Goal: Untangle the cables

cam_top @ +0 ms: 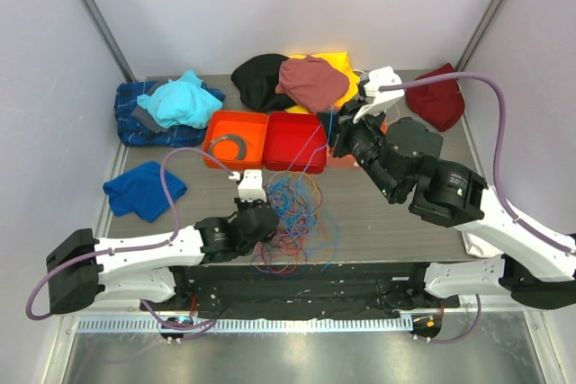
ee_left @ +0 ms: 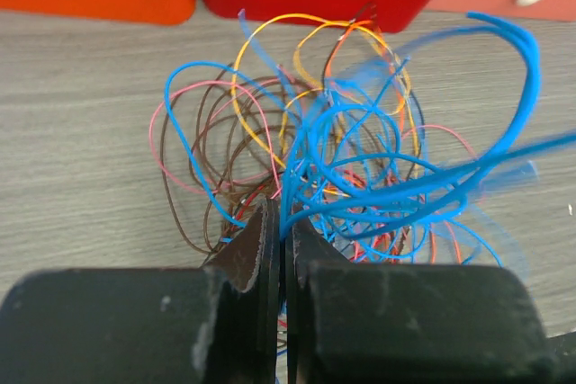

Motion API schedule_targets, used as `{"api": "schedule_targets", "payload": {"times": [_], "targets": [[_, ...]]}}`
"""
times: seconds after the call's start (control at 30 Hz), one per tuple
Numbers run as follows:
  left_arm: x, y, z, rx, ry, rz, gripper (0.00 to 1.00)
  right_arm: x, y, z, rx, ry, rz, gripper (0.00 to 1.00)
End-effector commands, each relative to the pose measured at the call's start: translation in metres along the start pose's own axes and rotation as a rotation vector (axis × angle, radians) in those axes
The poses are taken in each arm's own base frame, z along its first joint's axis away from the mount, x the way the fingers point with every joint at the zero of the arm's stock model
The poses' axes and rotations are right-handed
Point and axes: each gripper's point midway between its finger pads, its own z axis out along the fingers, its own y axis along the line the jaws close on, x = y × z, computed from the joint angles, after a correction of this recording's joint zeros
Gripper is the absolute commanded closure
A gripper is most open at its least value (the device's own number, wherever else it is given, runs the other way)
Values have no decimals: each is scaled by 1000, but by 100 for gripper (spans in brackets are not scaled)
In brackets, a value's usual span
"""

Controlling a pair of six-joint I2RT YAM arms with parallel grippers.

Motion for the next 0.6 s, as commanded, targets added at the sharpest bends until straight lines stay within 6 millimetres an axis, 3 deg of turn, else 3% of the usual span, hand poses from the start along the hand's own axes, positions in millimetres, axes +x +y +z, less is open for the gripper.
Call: {"api": "schedule_targets", "payload": {"times": [0.0,0.13,0.27,0.33,0.37,0.47,0.5,0.57], "targets": [[43,49,8,-168,157,52,100,-87,-20,-21,51,-222,111,99],[69,66,14,-217,255,6,100,-131,-30,-35,68,-314,127,99],[80,70,15,-227,293,5,100,-149,-32,-39,73,-348,121,99],[77,65,15,-208,300,12,87,-143,-29,-34,73,-335,110,99],[75,62,15,-198,300,18,71,-140,-27,-33,69,-328,113,99],[63,53,12,-152,282,15,50,-122,-23,-25,68,-295,99,99],[59,53,11,-143,270,11,37,-113,-21,-21,67,-279,84,99],[49,47,5,-96,252,1,26,-109,-18,-19,63,-273,103,99]]}}
